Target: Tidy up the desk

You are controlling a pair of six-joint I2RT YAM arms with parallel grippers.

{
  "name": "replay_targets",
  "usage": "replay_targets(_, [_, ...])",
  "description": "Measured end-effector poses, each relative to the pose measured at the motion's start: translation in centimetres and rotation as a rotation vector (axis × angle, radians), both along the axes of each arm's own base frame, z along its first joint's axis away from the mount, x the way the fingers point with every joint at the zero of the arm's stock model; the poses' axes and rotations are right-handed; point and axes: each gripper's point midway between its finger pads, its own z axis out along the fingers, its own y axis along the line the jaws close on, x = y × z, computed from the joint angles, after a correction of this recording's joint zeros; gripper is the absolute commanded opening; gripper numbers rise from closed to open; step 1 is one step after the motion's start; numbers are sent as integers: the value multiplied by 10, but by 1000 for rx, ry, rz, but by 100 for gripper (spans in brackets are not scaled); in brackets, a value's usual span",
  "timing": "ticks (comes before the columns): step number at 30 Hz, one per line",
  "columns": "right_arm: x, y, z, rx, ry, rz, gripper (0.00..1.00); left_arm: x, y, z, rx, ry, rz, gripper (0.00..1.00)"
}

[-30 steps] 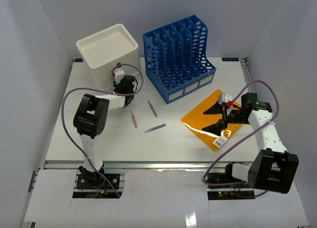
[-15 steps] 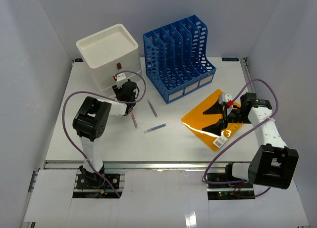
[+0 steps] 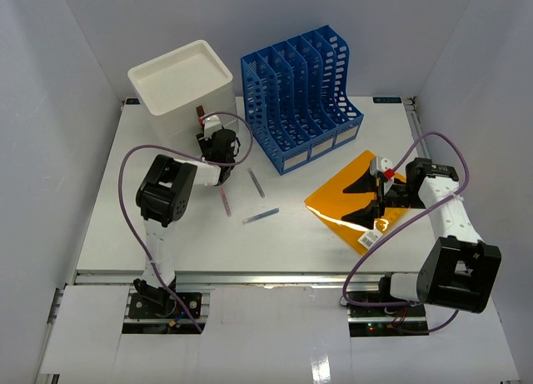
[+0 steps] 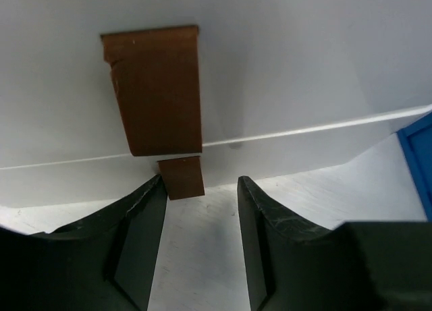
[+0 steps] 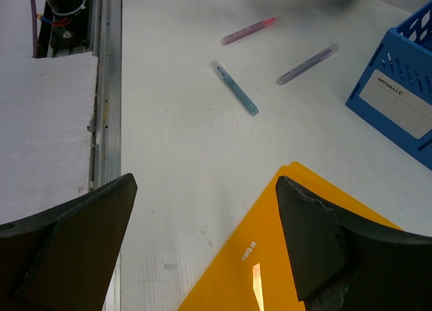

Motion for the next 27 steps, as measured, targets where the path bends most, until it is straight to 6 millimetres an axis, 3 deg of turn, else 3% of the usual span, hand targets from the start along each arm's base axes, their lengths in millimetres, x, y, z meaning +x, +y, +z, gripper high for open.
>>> replay_targets(5, [-1, 0, 0, 0, 0, 0, 90, 2, 3, -3, 15, 17, 11, 42])
replay_targets(9, [0, -1, 0, 0, -1, -3, 90, 1, 7, -4, 30, 29, 19, 16])
replay_targets(11, [0, -1, 0, 0, -1, -4, 90, 1, 8, -5, 38, 35, 22, 10])
replay_targets(18, [0, -1, 0, 0, -1, -5, 90, 0, 9, -5, 39, 37, 26, 0])
replay_targets(27, [0, -2, 0, 0, -1, -7, 90, -17, 11, 1, -14, 30, 3, 0])
